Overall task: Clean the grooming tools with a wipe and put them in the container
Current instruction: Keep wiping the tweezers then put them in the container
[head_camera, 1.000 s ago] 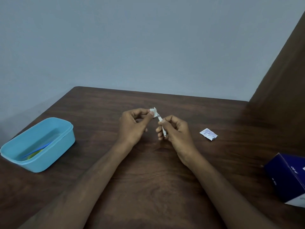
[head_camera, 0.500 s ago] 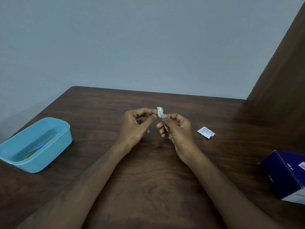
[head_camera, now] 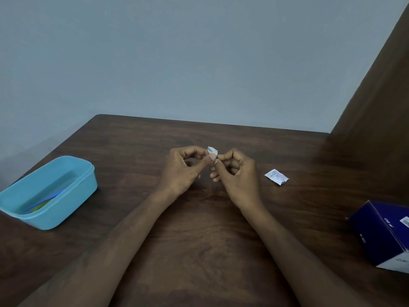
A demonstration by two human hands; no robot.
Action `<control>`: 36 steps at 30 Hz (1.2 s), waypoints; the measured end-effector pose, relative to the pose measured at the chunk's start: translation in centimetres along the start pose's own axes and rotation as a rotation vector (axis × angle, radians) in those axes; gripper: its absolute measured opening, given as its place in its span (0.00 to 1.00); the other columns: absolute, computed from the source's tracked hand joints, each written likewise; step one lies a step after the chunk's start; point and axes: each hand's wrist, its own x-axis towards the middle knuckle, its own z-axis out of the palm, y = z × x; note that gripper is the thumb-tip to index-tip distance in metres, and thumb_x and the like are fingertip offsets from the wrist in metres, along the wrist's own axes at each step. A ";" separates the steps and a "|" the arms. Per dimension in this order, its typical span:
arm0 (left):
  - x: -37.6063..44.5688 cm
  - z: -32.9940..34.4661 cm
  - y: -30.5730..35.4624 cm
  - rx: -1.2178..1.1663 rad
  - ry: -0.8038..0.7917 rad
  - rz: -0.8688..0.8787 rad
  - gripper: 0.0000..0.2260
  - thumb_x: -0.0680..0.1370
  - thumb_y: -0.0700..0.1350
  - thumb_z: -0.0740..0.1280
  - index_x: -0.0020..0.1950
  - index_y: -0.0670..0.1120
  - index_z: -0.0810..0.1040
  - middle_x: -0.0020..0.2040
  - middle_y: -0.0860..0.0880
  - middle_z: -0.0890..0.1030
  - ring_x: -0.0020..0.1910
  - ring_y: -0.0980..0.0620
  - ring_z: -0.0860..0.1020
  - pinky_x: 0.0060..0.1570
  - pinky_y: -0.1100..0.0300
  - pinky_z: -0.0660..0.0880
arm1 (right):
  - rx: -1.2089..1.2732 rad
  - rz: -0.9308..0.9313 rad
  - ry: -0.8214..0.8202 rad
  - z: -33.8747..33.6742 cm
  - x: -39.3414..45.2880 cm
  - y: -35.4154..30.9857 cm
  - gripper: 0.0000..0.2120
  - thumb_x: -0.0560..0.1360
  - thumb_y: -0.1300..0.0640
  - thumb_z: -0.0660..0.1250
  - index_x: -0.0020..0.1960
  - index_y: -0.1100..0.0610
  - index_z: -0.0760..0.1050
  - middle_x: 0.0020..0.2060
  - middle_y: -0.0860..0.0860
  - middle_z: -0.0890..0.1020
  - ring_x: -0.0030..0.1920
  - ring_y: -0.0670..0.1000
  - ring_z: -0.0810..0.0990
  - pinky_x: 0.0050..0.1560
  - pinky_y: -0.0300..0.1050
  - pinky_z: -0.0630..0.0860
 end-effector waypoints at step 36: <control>0.0 -0.2 0.8 0.065 -0.009 0.064 0.06 0.82 0.46 0.74 0.57 0.48 0.89 0.55 0.56 0.89 0.29 0.42 0.77 0.30 0.54 0.76 | 0.144 0.038 0.119 -0.4 0.2 -0.4 0.02 0.81 0.62 0.73 0.49 0.60 0.84 0.35 0.57 0.87 0.31 0.52 0.83 0.36 0.49 0.80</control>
